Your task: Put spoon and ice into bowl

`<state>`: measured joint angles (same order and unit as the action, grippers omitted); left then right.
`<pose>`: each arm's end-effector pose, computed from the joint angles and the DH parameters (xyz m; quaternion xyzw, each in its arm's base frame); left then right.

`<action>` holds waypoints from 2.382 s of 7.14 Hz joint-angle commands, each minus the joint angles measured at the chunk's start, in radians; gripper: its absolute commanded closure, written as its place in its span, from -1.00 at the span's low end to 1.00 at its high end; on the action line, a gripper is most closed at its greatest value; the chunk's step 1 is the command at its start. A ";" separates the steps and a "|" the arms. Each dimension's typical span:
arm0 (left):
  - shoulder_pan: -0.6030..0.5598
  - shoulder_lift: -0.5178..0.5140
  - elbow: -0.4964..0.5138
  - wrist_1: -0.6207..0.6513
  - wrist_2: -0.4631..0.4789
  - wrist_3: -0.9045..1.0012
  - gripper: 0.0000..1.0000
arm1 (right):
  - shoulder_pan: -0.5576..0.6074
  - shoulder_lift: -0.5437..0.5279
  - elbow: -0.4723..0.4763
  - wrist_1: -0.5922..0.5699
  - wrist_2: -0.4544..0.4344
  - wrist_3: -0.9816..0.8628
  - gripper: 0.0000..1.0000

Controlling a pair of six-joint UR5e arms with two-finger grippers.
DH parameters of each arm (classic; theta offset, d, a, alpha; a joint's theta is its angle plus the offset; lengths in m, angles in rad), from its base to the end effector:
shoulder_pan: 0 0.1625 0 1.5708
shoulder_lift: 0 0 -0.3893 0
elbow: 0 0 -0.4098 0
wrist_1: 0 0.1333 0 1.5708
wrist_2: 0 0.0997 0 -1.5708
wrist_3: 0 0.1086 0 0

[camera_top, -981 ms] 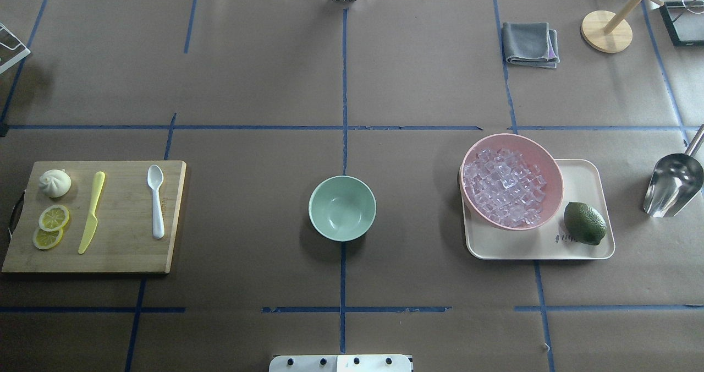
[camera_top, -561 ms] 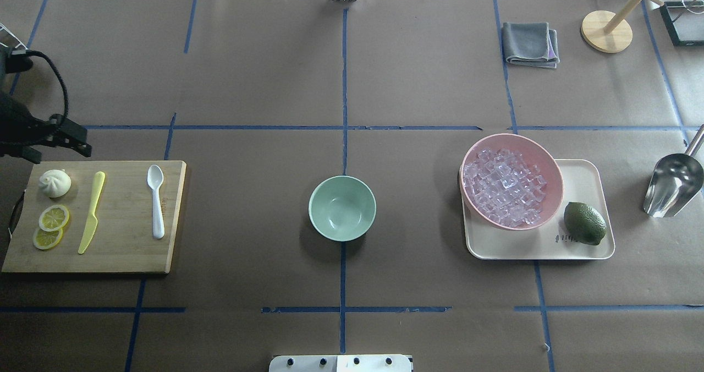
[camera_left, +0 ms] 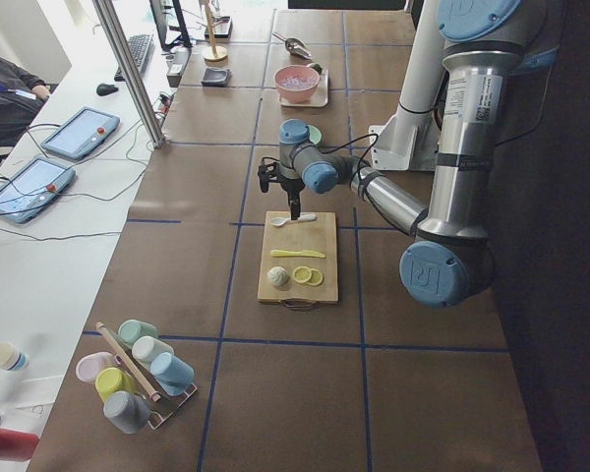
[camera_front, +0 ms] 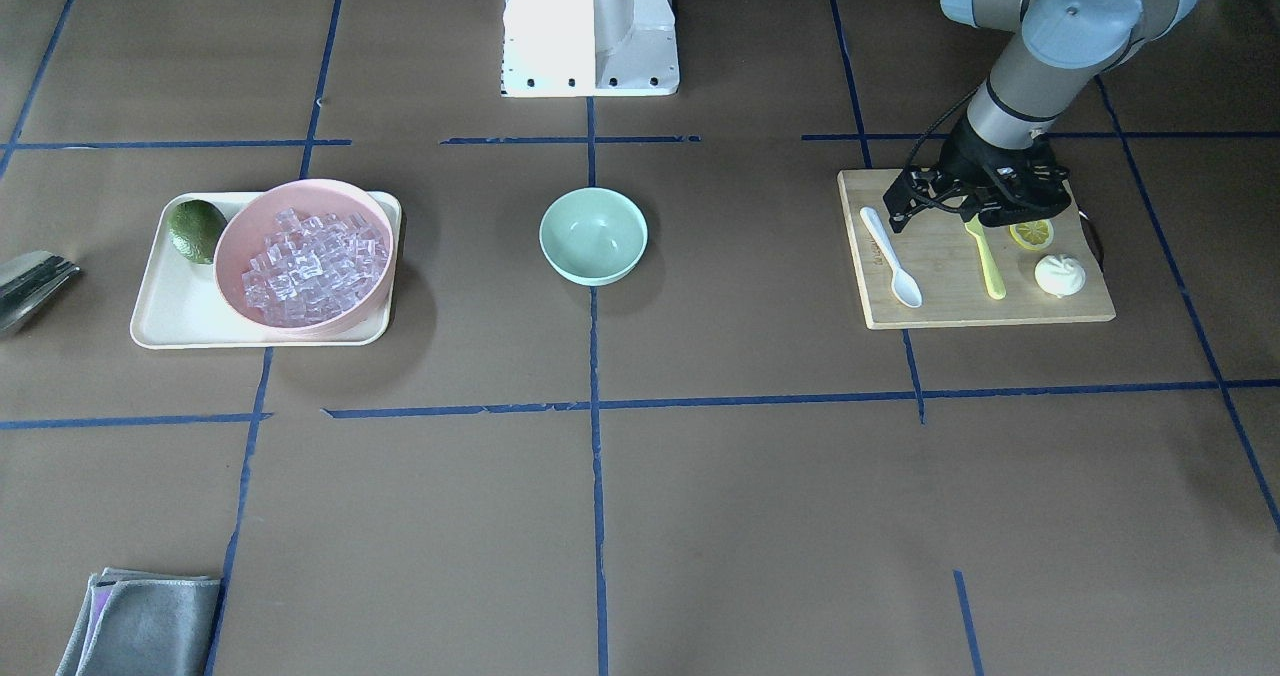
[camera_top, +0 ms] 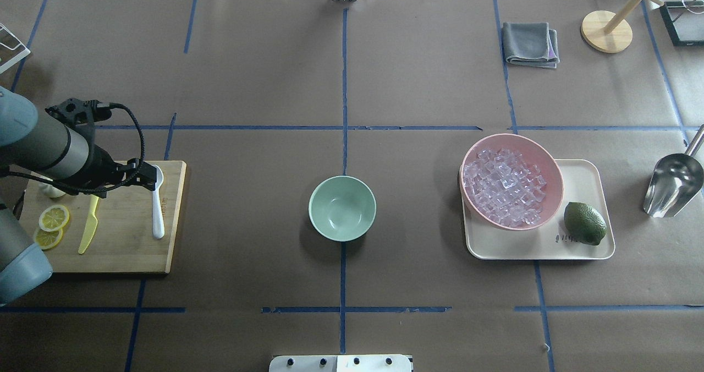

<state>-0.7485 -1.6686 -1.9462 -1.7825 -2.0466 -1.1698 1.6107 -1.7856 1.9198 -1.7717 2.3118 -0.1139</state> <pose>0.3396 -0.4294 0.3749 -0.0089 0.3946 -0.0803 0.9153 0.0766 -0.4145 0.5746 -0.0032 -0.3632 -0.0224 0.9314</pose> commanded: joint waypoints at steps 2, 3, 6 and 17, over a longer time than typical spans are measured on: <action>0.054 -0.046 0.075 -0.003 0.013 -0.005 -1.00 | 0.000 0.000 -0.002 0.000 0.000 -0.001 -0.99; 0.054 -0.049 0.084 -0.003 0.013 -0.004 -1.00 | 0.000 -0.002 -0.004 0.000 0.000 0.000 -0.99; 0.054 -0.078 0.137 -0.008 0.009 -0.004 -0.81 | 0.000 -0.003 -0.004 0.000 0.000 -0.003 -0.99; 0.060 -0.080 0.162 -0.008 0.009 -0.007 0.00 | 0.000 -0.003 0.001 0.000 0.000 -0.003 -0.99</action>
<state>-0.6888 -1.7496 -1.7841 -1.7902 -2.0371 -1.1704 1.6107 -1.7886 1.9193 -1.7717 2.3117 -0.1166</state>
